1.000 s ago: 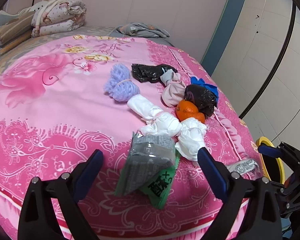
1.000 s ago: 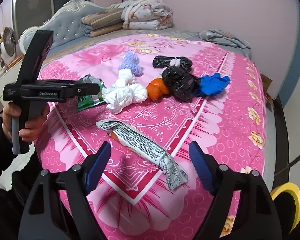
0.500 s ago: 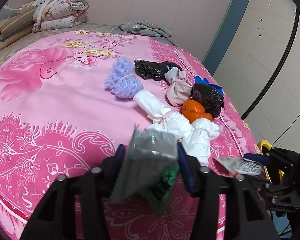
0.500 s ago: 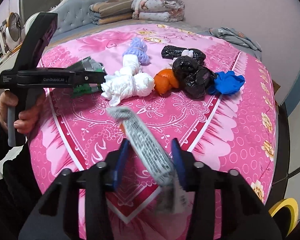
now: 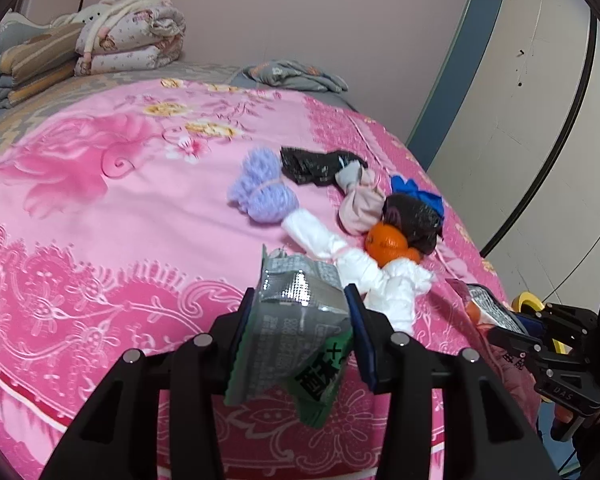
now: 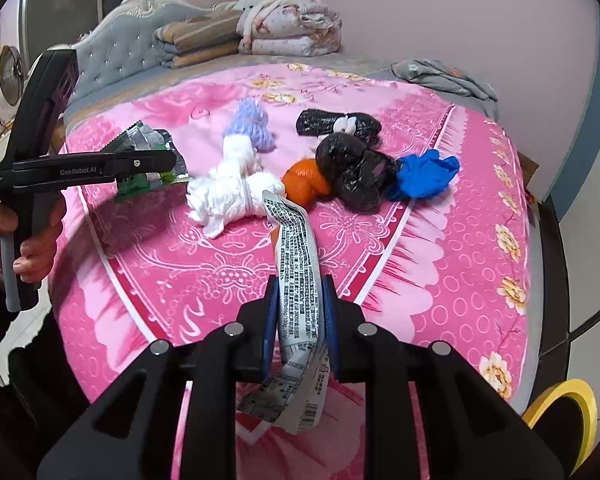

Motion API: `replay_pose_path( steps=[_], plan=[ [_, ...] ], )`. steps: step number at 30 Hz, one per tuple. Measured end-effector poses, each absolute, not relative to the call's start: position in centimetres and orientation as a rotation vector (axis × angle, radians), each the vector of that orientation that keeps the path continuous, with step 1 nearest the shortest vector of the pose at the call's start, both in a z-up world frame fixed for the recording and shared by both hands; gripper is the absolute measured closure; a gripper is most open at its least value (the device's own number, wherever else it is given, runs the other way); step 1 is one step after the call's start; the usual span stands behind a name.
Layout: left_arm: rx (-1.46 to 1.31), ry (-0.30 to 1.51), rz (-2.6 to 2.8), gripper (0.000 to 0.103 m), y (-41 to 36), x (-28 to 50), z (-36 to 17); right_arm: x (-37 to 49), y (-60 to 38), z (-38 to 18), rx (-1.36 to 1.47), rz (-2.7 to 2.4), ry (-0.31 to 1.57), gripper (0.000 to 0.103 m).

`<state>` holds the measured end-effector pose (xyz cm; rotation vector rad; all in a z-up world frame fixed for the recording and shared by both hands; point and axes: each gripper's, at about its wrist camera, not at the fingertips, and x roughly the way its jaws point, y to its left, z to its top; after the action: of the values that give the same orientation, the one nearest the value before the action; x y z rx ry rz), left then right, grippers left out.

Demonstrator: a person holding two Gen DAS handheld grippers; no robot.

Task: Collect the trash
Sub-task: 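Grasp the silver wrapper strip with the right tool while the left tool grasps the grey-green snack packet, then carry the silver strip and grey-green packet in both tools over the yellow bin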

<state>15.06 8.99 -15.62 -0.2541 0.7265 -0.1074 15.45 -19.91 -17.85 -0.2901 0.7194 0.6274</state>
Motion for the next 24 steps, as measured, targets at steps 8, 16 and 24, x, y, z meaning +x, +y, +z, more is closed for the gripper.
replay_pose_path(
  steps=[8,16,24],
  plan=[
    [-0.198,0.642,-0.105,0.062,7.8,13.7,-11.6,12.9,-21.3,-14.3,-0.215,0.627,0.675,0.083],
    [-0.157,0.554,-0.101,0.062,5.4,13.0,-7.1,10.4,-23.8,-9.3,-0.129,0.609,0.591,0.083],
    [-0.13,0.471,-0.134,0.062,2.4,12.9,-2.3,8.3,-28.2,-4.0,-0.041,0.532,0.474,0.083]
  ],
)
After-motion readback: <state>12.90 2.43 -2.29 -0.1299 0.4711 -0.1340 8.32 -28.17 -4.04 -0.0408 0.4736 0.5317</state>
